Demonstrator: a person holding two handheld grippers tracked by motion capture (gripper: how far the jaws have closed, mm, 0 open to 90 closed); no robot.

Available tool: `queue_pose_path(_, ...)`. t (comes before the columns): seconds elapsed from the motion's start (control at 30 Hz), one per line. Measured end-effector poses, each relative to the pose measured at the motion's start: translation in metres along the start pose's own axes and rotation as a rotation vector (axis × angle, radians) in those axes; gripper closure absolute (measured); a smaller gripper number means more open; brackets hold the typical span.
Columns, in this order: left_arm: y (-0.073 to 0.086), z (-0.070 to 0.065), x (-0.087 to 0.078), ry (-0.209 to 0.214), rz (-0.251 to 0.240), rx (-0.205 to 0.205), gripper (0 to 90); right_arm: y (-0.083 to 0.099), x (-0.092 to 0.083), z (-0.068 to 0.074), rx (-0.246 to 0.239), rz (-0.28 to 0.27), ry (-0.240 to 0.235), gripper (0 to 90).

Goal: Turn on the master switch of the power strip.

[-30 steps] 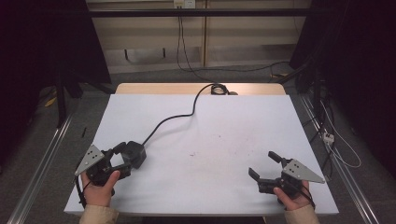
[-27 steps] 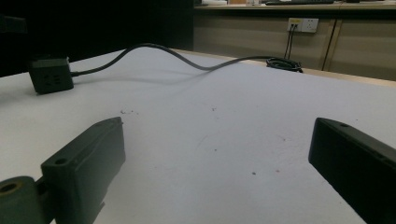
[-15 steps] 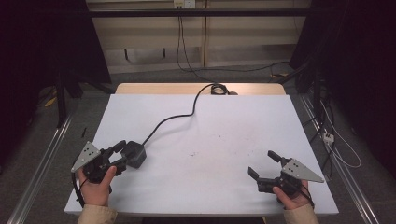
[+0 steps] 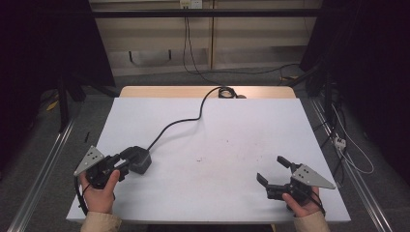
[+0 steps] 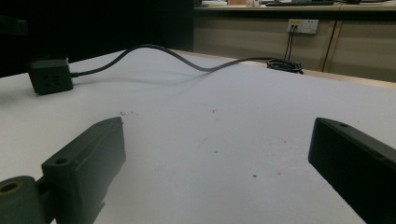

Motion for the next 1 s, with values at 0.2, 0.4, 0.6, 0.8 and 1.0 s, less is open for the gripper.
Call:
queue_pose_path(0.2, 0.0, -0.0002, -0.0001, 0.013, 0.01, -0.001, 76.6, -0.0006, 0.0008, 0.0004, -0.002, -0.002, 0.0, 3.5)
queue_pose_path(0.4, 0.0012, 0.0016, -0.0037, 0.013, 0.02, 0.001, 81.2, -0.0019, 0.0052, 0.003, -0.004, 0.001, -0.01, 3.5)
queue_pose_path(0.6, 0.0007, 0.0019, -0.0024, 0.025, 0.022, -0.004, 85.7, -0.0018, 0.0048, 0.0022, -0.004, 0.0, -0.01, 3.5)
queue_pose_path(0.8, 0.0, 0.0038, 0.0014, 0.03, 0.024, -0.011, 88.6, -0.0014, 0.0035, 0.0027, -0.006, 0.004, -0.007, 3.6)
queue_pose_path(1.0, -0.0011, 0.0055, 0.0032, 0.017, 0.031, -0.012, 90.0, -0.0007, 0.0006, 0.0014, -0.006, 0.001, -0.001, 3.6)
Point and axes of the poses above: each handheld gripper's, and its own axes: x roughly forward along the jaws, y roughly out of its underside, z roughly to its left, the point moved 2 cm from there along x, roughly forward along the jaws, and after that the axes turned 8 degrees about z, right-handed, at the moved point
